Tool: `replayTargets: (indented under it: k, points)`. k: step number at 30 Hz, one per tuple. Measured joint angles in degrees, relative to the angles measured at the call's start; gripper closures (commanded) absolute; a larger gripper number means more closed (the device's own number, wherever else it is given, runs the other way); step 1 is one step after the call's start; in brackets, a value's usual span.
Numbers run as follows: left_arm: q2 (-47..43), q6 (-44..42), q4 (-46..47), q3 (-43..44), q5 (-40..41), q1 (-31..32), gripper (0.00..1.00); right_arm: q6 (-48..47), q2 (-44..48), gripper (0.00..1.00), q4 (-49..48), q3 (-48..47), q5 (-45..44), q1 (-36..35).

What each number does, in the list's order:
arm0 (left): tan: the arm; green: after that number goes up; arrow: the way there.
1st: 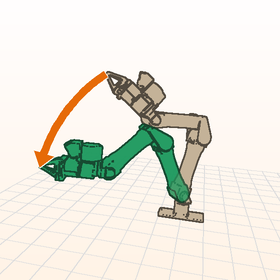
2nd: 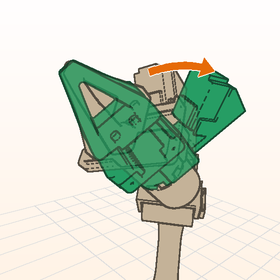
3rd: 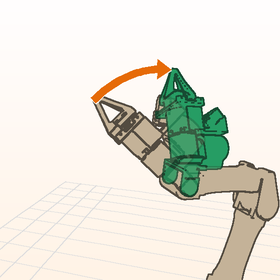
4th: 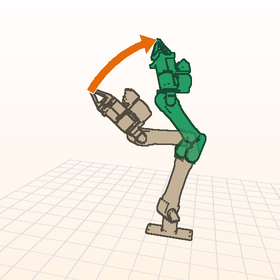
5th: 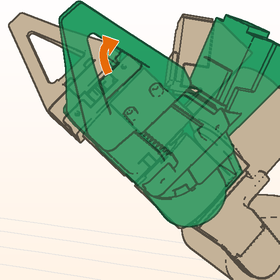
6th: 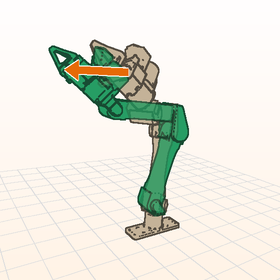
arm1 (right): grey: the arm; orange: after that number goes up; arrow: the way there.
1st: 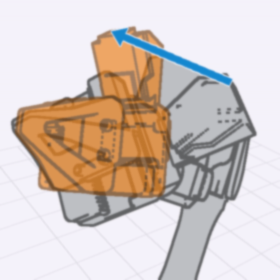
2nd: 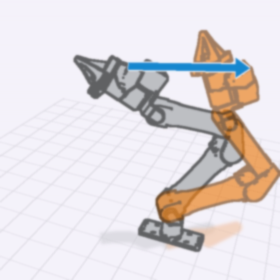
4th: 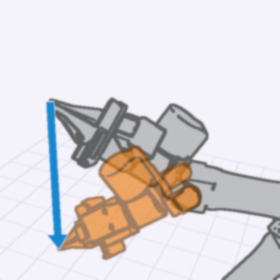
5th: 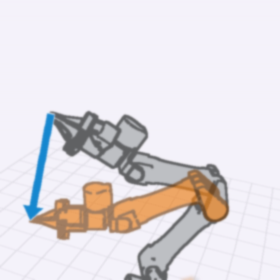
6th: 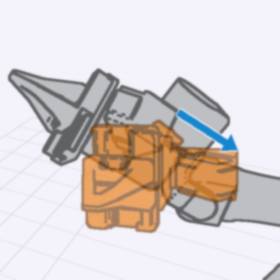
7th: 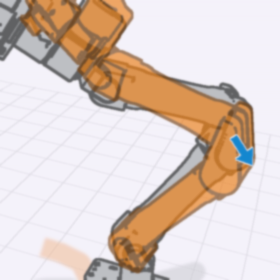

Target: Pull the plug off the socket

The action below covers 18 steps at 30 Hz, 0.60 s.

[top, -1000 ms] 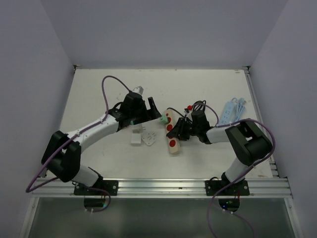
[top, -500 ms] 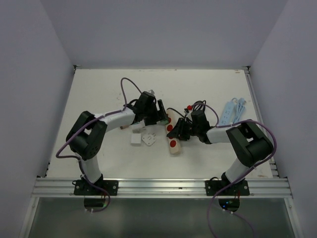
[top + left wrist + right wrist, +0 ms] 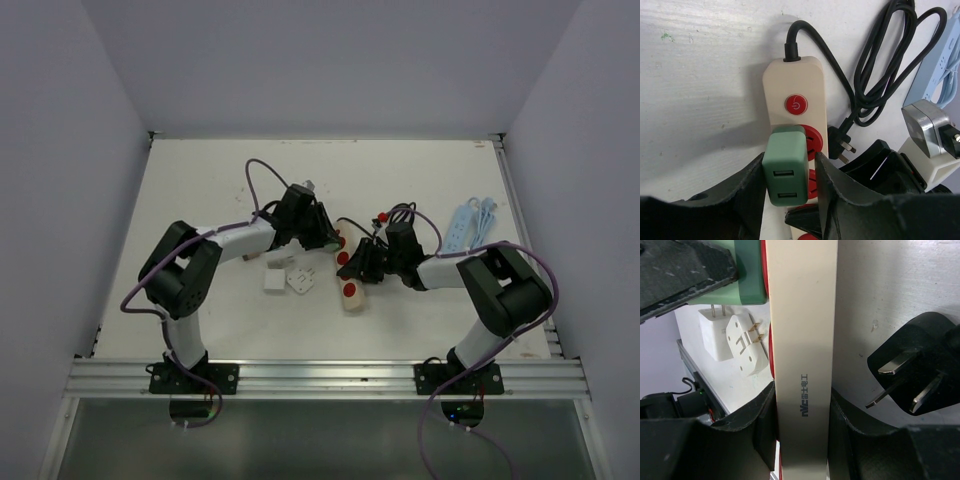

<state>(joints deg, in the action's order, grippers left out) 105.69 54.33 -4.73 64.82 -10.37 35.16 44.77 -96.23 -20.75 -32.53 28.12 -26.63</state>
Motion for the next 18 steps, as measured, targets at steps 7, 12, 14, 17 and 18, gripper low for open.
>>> replayTargets:
  k: [7, 12, 14, 17, 18]
  points:
    - [0.8, 1.7, 1.4, -0.5, -0.5, 0.0, 0.82, 0.0, 0.6, 1.0, 0.0, 0.5, -0.2, 0.0]
    - [0.7, 2.0, 2.4, -1.1, -0.8, 0.0, 1.0, -0.1, 0.8, 0.77, 0.0, 0.7, -0.1, 0.0]
    - [0.3, 2.1, 2.9, -1.8, -1.0, 0.0, 1.0, -0.3, 1.2, 0.58, 0.0, 0.9, -0.1, 0.0]
    - [-0.9, 2.1, 4.0, -3.7, -1.4, 0.0, 1.0, -0.6, 1.9, 0.43, 0.3, 1.3, 0.0, 0.0]
    - [-1.4, 1.9, 4.2, -4.6, -1.4, 0.0, 1.0, -0.6, 2.3, 0.41, 0.4, 1.4, 0.2, -0.1]
